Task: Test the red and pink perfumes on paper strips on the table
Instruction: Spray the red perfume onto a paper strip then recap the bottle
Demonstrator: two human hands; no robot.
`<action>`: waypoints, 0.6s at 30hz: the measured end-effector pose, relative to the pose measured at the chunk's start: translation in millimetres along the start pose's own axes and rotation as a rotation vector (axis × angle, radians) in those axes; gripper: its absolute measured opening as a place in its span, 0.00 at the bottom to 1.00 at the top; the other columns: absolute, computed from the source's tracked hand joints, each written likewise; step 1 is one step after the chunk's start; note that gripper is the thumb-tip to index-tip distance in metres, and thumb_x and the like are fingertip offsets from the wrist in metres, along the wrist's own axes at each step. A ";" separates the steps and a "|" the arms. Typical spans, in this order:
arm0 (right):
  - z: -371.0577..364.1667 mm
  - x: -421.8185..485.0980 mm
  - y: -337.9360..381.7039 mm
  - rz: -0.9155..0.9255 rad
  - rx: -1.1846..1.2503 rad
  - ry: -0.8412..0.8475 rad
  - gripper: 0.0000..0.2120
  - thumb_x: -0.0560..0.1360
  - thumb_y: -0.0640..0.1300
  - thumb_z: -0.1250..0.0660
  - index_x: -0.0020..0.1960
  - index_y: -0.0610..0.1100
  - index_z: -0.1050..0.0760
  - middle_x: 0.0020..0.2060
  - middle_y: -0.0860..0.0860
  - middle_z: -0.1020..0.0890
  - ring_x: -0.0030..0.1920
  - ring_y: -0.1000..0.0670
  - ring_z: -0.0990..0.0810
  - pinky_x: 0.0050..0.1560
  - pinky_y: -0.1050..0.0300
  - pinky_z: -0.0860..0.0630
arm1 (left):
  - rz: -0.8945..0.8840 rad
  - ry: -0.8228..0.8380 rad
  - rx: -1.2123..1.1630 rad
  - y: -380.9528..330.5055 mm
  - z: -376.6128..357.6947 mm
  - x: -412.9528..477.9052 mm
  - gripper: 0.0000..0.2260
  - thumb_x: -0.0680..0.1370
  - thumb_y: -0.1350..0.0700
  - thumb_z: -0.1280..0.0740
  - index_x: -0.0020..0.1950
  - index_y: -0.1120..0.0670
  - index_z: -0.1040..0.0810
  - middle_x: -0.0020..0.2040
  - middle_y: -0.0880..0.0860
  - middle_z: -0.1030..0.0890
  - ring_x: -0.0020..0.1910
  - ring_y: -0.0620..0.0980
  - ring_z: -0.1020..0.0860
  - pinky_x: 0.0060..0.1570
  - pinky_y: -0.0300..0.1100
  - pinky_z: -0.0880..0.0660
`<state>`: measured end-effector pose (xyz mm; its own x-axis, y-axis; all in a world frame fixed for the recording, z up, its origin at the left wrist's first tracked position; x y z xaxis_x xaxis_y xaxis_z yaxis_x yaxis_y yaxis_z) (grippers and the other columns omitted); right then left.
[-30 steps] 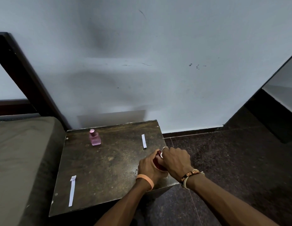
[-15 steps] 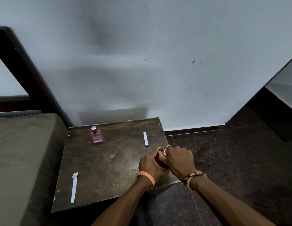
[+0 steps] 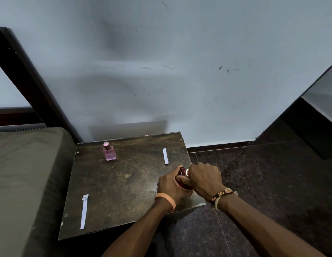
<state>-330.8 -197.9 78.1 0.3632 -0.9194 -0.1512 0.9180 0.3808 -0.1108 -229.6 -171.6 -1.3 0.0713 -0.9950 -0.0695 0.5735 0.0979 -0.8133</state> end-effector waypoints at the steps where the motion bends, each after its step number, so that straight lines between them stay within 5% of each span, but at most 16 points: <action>1: 1.6 0.9 0.4 0.054 0.000 0.006 0.27 0.77 0.68 0.46 0.52 0.45 0.27 0.45 0.48 0.18 0.44 0.44 0.18 0.38 0.54 0.29 | -0.001 -0.006 0.002 -1.1 0.6 -0.1 0.27 0.61 0.39 0.28 0.58 0.44 0.25 0.49 0.45 0.17 0.48 0.46 0.19 0.52 0.38 0.23; 9: -0.5 1.3 12.7 0.089 -0.139 -0.067 0.23 0.82 0.63 0.54 0.46 0.47 0.32 0.34 0.51 0.25 0.32 0.47 0.26 0.31 0.56 0.34 | -0.025 0.008 -0.039 1.7 0.2 0.8 0.31 0.60 0.40 0.26 0.62 0.42 0.27 0.52 0.44 0.17 0.52 0.44 0.19 0.56 0.39 0.24; 15: 4.6 6.4 -0.8 0.265 -0.189 0.025 0.27 0.80 0.66 0.52 0.51 0.45 0.28 0.41 0.49 0.19 0.39 0.45 0.18 0.33 0.54 0.34 | -0.031 -0.001 -0.036 -2.9 1.1 0.3 0.31 0.59 0.42 0.25 0.61 0.43 0.26 0.50 0.45 0.16 0.50 0.45 0.19 0.54 0.38 0.24; 18: 2.3 4.5 1.0 0.132 -0.190 -0.011 0.26 0.80 0.65 0.53 0.45 0.46 0.29 0.37 0.50 0.20 0.34 0.46 0.22 0.32 0.56 0.35 | -0.029 -0.002 -0.029 -1.5 -0.8 1.5 0.30 0.59 0.40 0.25 0.60 0.43 0.25 0.50 0.45 0.16 0.49 0.44 0.19 0.55 0.40 0.24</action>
<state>-327.9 -201.8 79.5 0.4812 -0.8608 -0.1657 0.8161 0.5089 -0.2739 -231.0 -173.2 -0.6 0.0562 -0.9974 -0.0445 0.5512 0.0682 -0.8316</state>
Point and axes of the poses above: each hand's wrist, its own x-axis towards the middle knuckle, its own z-axis out of the back of the hand, y = z × x, the point moved 5 cm from there along x, towards the middle knuckle
